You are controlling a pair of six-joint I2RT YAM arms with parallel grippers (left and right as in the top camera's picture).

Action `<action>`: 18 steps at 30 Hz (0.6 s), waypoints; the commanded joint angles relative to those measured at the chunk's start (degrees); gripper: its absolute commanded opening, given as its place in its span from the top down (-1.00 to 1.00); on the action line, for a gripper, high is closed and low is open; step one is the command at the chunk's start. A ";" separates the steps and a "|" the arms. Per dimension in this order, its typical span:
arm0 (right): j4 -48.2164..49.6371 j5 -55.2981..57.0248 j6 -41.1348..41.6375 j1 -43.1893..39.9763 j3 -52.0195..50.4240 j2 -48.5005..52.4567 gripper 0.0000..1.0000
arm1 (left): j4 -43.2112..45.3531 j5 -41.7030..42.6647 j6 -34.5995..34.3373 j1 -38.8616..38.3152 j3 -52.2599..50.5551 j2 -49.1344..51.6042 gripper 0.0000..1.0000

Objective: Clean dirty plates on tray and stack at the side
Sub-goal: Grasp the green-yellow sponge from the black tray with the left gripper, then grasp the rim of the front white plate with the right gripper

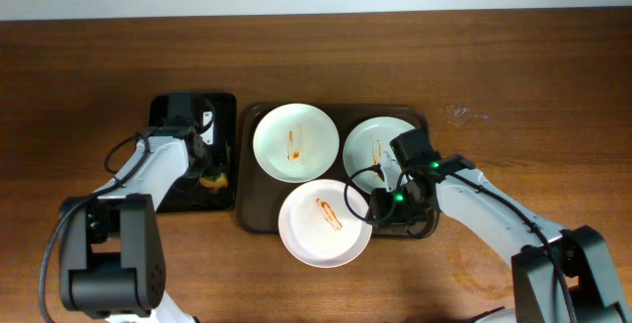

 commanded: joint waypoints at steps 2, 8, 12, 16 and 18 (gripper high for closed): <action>-0.02 -0.11 0.31 0.52 0.81 0.31 0.41 | 0.55 0.44 -0.52 0.04 4.59 -6.67 1.00; -0.17 -0.09 0.31 0.52 0.81 0.31 0.36 | 0.66 0.33 -0.52 0.04 4.59 -16.98 1.00; -0.22 -0.09 0.31 0.52 0.81 0.31 0.72 | 2.12 -0.46 -0.52 0.04 4.59 -23.61 1.00; 0.02 -0.07 0.31 0.52 0.81 0.31 0.92 | 3.37 -0.46 -0.52 0.04 4.59 -26.47 1.00; 1.18 -0.07 0.28 0.52 0.81 0.31 0.92 | 3.69 -0.46 -0.52 0.04 4.59 -26.49 1.00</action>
